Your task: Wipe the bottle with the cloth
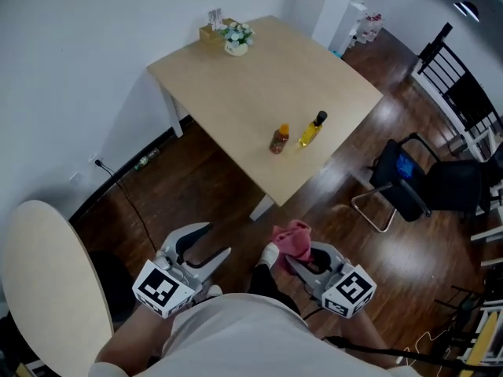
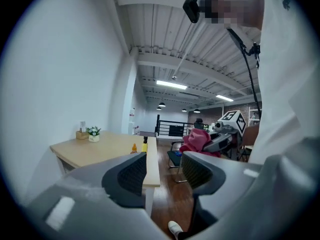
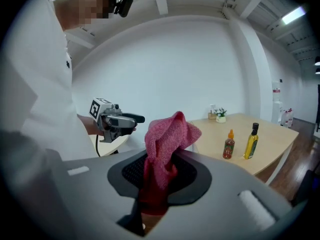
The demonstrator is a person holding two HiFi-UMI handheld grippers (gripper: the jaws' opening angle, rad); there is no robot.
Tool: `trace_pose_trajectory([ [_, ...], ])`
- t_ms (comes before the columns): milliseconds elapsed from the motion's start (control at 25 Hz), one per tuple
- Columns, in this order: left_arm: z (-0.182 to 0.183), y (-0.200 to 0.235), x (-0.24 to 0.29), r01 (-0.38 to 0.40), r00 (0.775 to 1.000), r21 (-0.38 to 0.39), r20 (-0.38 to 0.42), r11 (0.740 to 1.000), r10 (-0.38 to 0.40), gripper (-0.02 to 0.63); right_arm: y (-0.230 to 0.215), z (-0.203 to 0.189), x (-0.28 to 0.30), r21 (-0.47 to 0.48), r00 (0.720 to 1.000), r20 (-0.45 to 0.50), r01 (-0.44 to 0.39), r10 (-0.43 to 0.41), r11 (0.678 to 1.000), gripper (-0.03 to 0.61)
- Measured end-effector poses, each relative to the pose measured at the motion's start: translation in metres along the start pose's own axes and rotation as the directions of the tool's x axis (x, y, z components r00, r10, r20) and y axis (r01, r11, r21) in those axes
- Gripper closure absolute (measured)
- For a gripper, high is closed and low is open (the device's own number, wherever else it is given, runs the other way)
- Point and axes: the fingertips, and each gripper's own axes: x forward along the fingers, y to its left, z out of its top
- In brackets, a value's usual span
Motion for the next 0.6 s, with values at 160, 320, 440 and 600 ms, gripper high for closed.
trace_pose_trajectory([
  [160,-0.020,-0.011,-0.054,0.048,0.999,-0.007,0.004,0.999,-0.048,0.380,0.071,-0.012,-0.007,0.003,0.998,-0.024,0.050,-0.050,0.999,0.488],
  [320,-0.020,-0.032,-0.087,0.072,0.997,-0.001,0.027,0.997,-0.072,0.382,0.110,-0.021,-0.032,0.014,0.995,-0.033,0.094,-0.094,0.995,0.488],
  [440,-0.014,-0.043,-0.103,0.076,0.996,0.001,0.050,0.997,-0.076,0.385,0.126,-0.021,-0.042,0.004,0.993,-0.012,0.119,-0.118,0.993,0.488],
  [600,-0.014,-0.065,-0.115,0.084,0.995,0.004,0.052,0.996,-0.084,0.388,0.145,-0.019,-0.062,-0.024,0.990,0.028,0.142,-0.141,0.990,0.488],
])
